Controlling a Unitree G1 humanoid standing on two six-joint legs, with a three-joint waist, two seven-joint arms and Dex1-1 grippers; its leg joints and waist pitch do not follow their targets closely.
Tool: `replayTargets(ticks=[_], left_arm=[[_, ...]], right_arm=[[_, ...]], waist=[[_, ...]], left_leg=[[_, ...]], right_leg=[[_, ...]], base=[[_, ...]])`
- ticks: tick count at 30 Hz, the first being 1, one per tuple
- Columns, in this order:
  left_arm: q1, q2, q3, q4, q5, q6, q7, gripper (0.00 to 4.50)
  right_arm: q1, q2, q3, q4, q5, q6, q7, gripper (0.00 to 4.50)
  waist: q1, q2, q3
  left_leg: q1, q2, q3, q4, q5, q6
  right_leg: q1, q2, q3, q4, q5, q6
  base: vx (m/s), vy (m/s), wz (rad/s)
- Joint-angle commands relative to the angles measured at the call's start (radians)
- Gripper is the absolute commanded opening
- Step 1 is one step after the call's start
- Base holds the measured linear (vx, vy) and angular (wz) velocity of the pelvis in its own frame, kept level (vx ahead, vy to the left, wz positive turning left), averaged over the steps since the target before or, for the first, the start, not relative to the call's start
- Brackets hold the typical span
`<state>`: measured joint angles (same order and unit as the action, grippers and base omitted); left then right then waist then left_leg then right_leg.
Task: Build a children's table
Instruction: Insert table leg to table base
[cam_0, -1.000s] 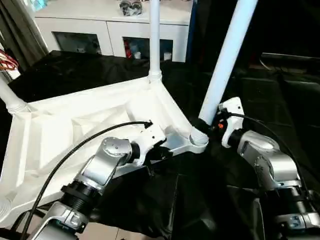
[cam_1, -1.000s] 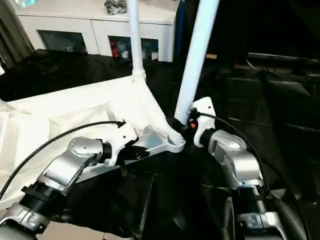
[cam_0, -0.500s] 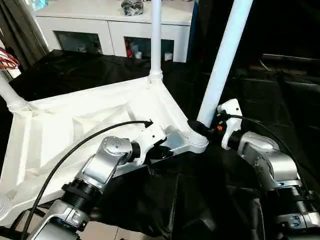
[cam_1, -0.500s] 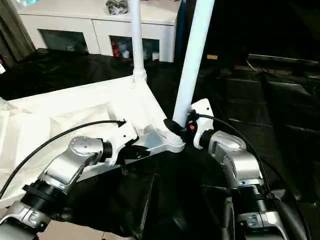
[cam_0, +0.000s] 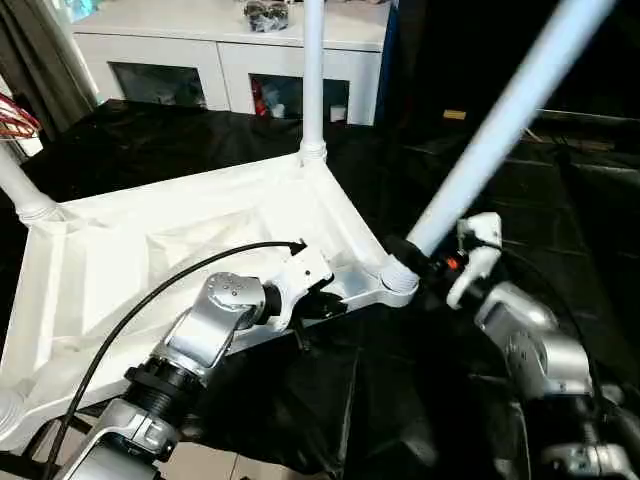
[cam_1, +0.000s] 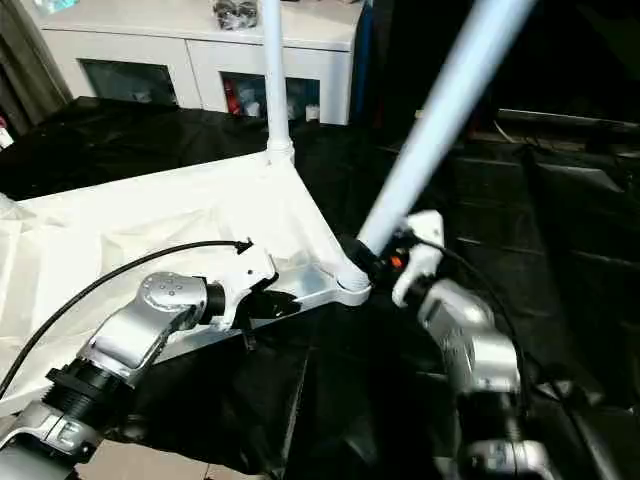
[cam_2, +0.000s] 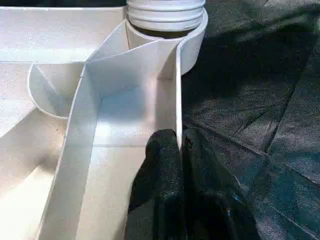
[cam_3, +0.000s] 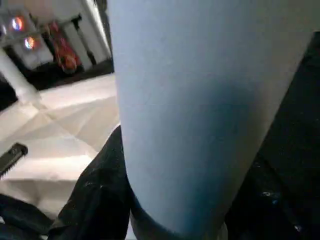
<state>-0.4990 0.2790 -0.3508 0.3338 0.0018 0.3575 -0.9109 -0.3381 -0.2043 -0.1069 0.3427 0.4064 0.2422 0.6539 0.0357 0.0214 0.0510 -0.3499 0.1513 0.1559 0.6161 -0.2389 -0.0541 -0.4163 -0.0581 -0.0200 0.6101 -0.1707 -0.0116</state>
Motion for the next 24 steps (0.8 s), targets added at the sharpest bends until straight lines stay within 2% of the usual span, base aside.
replayTargets(ticks=[1,2,7,8,9,11,13,16,17,18,20,21,22,23,24], left_arm=[[-0.002,0.009,0.022,0.032,-0.007,-0.018,0.012,0.0],[-0.003,0.008,0.022,0.034,-0.007,-0.019,0.012,0.0],[-0.005,0.006,0.021,0.038,-0.005,-0.021,0.013,0.0],[-0.008,0.008,0.019,0.041,-0.003,-0.023,0.012,0.0],[-0.008,0.008,0.019,0.042,-0.003,-0.023,0.011,0.0],[-0.013,0.011,0.016,0.05,0.002,-0.03,0.008,0.0],[-0.016,0.014,0.014,0.057,0.007,-0.038,0.005,0.0],[-0.018,0.016,0.011,0.06,0.01,-0.043,0.003,0.0],[-0.018,0.016,0.01,0.061,0.01,-0.043,0.002,0.0],[-0.017,0.017,0.009,0.058,0.01,-0.043,0.001,0.0],[-0.016,0.017,0.009,0.056,0.01,-0.043,0.0,0.0],[-0.012,0.021,0.006,0.048,0.009,-0.044,-0.005,0.0],[-0.01,0.022,0.005,0.044,0.008,-0.044,-0.008,0.0],[-0.009,0.025,0.003,0.04,0.007,-0.046,-0.015,0.0],[-0.007,0.031,-0.002,0.034,0.005,-0.054,-0.03,0.0]], right_arm=[[0.042,-0.004,-0.025,0.049,-0.005,0.0,-0.014,1.9],[0.052,0.002,-0.032,0.051,-0.003,-0.011,-0.017,1.9],[0.09,0.008,-0.028,0.041,-0.014,-0.047,-0.024,1.9],[0.118,-0.004,0.01,-0.006,-0.053,-0.067,-0.03,1.9],[0.12,-0.005,0.012,-0.009,-0.055,-0.068,-0.03,1.9],[0.129,-0.025,0.06,-0.052,-0.108,-0.076,-0.039,1.9],[0.118,-0.043,0.095,-0.063,-0.147,-0.073,-0.042,1.9],[0.107,-0.051,0.114,-0.068,-0.163,-0.065,-0.038,1.9],[0.098,-0.056,0.127,-0.072,-0.168,-0.053,-0.031,1.9],[0.084,-0.063,0.146,-0.074,-0.179,-0.04,-0.022,1.9],[0.075,-0.067,0.159,-0.076,-0.187,-0.031,-0.016,1.9],[0.046,-0.076,0.187,-0.065,-0.198,-0.01,0.002,1.9],[0.035,-0.079,0.195,-0.056,-0.201,-0.006,0.011,1.9],[0.018,-0.084,0.209,-0.041,-0.206,0.003,0.027,1.9],[-0.007,-0.09,0.227,-0.014,-0.213,0.011,0.055,1.9]], waist=[[0.005,-0.014,-0.054],[0.005,-0.011,-0.053],[0.007,-0.01,-0.054],[0.008,-0.006,-0.053],[0.009,-0.007,-0.054],[0.009,-0.007,-0.053],[0.007,-0.005,-0.051],[0.005,-0.005,-0.051],[0.005,-0.01,-0.05],[0.004,-0.007,-0.05],[0.001,-0.007,-0.049],[0.001,-0.012,-0.05],[0.0,-0.011,-0.05],[-0.002,-0.015,-0.049],[-0.003,-0.012,-0.049]], left_leg=[[-0.012,0.058,-0.012,-0.082,-0.121,0.066],[-0.011,0.059,-0.013,-0.084,-0.125,0.064],[-0.012,0.059,-0.014,-0.085,-0.132,0.063],[-0.014,0.059,-0.014,-0.086,-0.132,0.061],[-0.014,0.06,-0.016,-0.087,-0.125,0.059],[-0.014,0.059,-0.016,-0.089,-0.134,0.058],[-0.012,0.057,-0.014,-0.088,-0.152,0.054],[-0.012,0.058,-0.016,-0.091,-0.177,0.046],[-0.013,0.058,-0.016,-0.091,-0.178,0.047],[-0.014,0.058,-0.018,-0.092,-0.178,0.047],[-0.014,0.059,-0.018,-0.092,-0.183,0.047],[-0.015,0.058,-0.019,-0.092,-0.184,0.048],[-0.016,0.058,-0.019,-0.092,-0.184,0.047],[-0.016,0.058,-0.019,-0.092,-0.183,0.049],[-0.014,0.059,-0.018,-0.091,-0.19,0.049]], right_leg=[[0.057,-0.078,0.038,-0.086,-0.305,-0.224],[0.057,-0.078,0.038,-0.086,-0.315,-0.222],[0.056,-0.08,0.038,-0.089,-0.35,-0.205],[0.055,-0.079,0.038,-0.091,-0.347,-0.201],[0.057,-0.076,0.037,-0.089,-0.33,-0.194],[0.056,-0.076,0.037,-0.09,-0.341,-0.191],[0.053,-0.075,0.038,-0.095,-0.376,-0.183],[0.052,-0.077,0.04,-0.097,-0.41,-0.174],[0.052,-0.077,0.04,-0.097,-0.413,-0.173],[0.052,-0.077,0.039,-0.095,-0.414,-0.174],[0.052,-0.076,0.04,-0.096,-0.412,-0.174],[0.053,-0.077,0.039,-0.094,-0.418,-0.174],[0.053,-0.077,0.039,-0.094,-0.421,-0.174],[0.052,-0.078,0.039,-0.094,-0.43,-0.172],[0.049,-0.08,0.04,-0.097,-0.439,-0.172]], base=[[0.0,0.0,0.0],[0.0,0.0,0.0],[0.0,0.0,0.0],[0.0,0.0,0.0],[0.0,0.0,0.0],[0.0,0.0,0.0],[0.0,0.0,0.0],[0.0,0.0,0.0],[0.0,0.0,0.0],[0.0,0.0,0.0],[0.0,0.0,0.0],[0.0,0.0,0.0],[0.0,0.0,0.0],[0.0,0.0,0.0],[0.0,0.0,0.0]])
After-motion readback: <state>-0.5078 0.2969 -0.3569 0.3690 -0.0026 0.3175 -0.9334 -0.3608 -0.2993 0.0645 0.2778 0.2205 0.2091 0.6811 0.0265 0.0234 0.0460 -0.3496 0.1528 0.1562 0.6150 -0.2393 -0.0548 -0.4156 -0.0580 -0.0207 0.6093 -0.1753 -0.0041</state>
